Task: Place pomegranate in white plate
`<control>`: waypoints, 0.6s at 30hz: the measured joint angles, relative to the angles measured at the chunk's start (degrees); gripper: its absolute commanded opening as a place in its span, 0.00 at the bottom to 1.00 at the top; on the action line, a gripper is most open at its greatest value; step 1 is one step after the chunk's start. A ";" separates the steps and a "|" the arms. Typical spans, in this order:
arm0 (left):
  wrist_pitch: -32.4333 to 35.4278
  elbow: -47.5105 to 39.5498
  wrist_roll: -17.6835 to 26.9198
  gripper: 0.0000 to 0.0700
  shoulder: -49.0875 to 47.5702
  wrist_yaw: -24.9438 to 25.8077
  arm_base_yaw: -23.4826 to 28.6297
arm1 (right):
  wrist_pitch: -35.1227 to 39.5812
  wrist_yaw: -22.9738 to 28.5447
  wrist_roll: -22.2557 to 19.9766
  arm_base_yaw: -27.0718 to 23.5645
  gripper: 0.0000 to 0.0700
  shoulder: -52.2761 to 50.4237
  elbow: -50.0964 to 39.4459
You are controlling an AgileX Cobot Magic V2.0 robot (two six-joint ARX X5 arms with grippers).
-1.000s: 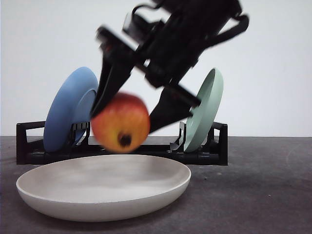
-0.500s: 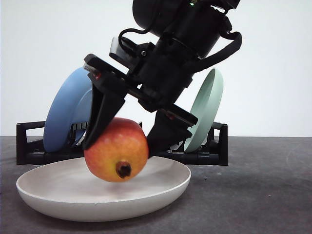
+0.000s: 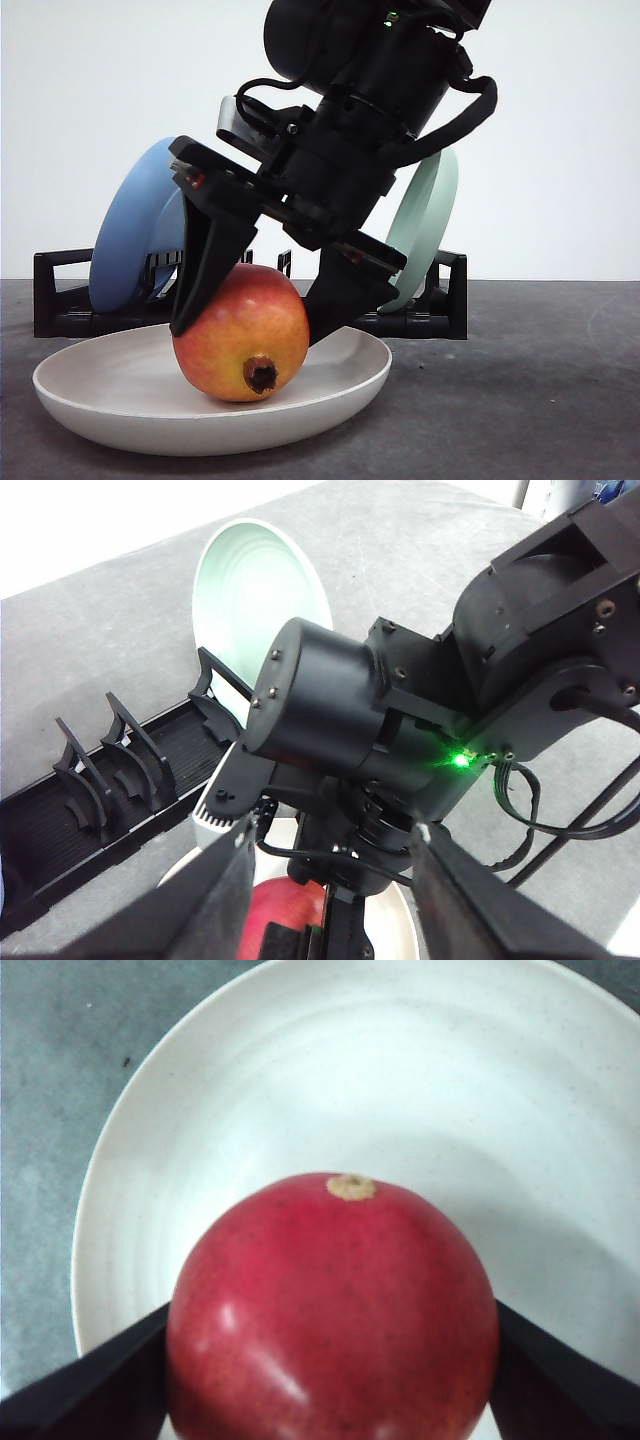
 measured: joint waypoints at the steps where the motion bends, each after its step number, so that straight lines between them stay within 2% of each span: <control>1: 0.00 0.02 0.00 0.40 -0.02 -0.02 0.00 | -0.08 0.00 0.00 0.02 0.79 0.00 0.00; 5: -0.01 0.02 0.00 0.40 -0.02 0.00 0.00 | -0.26 -0.04 -0.02 0.04 0.90 0.00 0.00; 12: -0.04 0.00 0.00 0.40 0.00 0.00 0.02 | -0.97 0.35 -0.02 0.04 0.91 -0.96 0.08; 18: -0.04 0.00 0.00 0.40 -0.01 -0.01 0.00 | -3.23 2.79 -1.14 -0.14 0.91 -6.59 0.21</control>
